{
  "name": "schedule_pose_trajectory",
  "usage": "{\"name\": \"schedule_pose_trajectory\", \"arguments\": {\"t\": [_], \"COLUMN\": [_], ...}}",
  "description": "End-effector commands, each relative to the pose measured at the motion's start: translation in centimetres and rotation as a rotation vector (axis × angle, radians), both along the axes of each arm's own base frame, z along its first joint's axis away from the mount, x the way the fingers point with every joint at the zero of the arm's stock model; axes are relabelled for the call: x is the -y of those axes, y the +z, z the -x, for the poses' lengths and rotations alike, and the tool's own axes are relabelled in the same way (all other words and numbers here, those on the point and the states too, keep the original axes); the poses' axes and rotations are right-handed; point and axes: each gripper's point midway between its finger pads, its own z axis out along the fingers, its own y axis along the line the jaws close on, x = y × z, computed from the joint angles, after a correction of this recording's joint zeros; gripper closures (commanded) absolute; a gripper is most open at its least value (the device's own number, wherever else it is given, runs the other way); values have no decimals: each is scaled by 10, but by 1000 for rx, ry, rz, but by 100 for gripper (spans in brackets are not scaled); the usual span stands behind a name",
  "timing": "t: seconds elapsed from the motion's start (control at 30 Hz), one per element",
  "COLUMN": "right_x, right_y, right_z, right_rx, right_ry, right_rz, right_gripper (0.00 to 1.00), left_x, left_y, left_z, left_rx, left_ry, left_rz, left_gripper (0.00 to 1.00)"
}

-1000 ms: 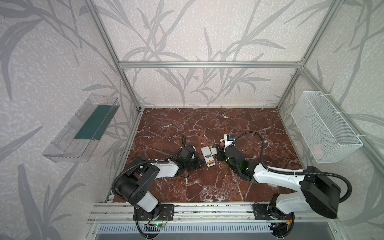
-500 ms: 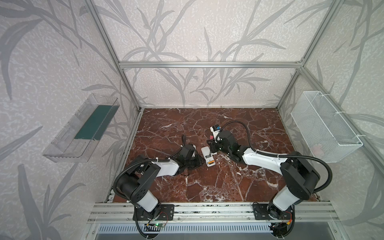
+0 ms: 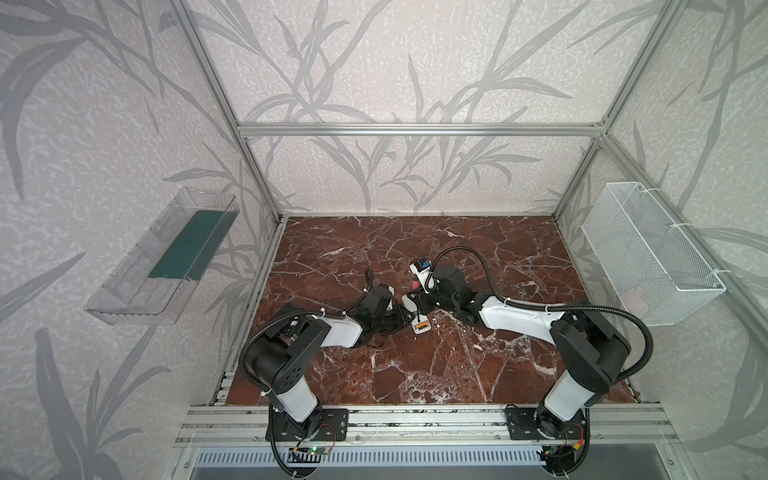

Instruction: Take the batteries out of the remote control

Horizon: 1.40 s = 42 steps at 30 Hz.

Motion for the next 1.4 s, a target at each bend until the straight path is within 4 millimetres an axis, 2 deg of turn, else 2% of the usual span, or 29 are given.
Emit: {"name": "schedule_pose_trajectory", "arguments": {"t": [0.0, 0.3, 0.6, 0.77, 0.97, 1.13, 1.17, 1.37], "right_x": [-4, 0, 10, 10, 23, 35, 36, 34], "right_y": [5, -6, 3, -3, -2, -9, -17, -33], "right_z": [-3, 6, 5, 6, -5, -17, -18, -18], "right_rx": [39, 3, -12, -40, -90, -177, -202, -265], "right_ry": [31, 78, 100, 126, 23, -64, -71, -70], "right_rz": [4, -13, -66, -51, -102, -172, -167, -152], "right_gripper": [100, 100, 100, 100, 100, 100, 100, 100], "left_x": [-9, -11, -9, -9, -12, -14, -14, -15], "left_y": [-20, -30, -41, -44, -50, -52, -52, -53], "left_z": [5, 2, -1, -1, 3, 6, 7, 8], "left_rx": [-70, -86, -101, -106, -124, -133, -134, -137], "left_ry": [27, 35, 29, 27, 29, 30, 29, 28], "left_rz": [-48, -84, -98, -102, -110, -110, -109, -110], "left_gripper": [68, 70, 73, 73, 74, 75, 75, 75]}}
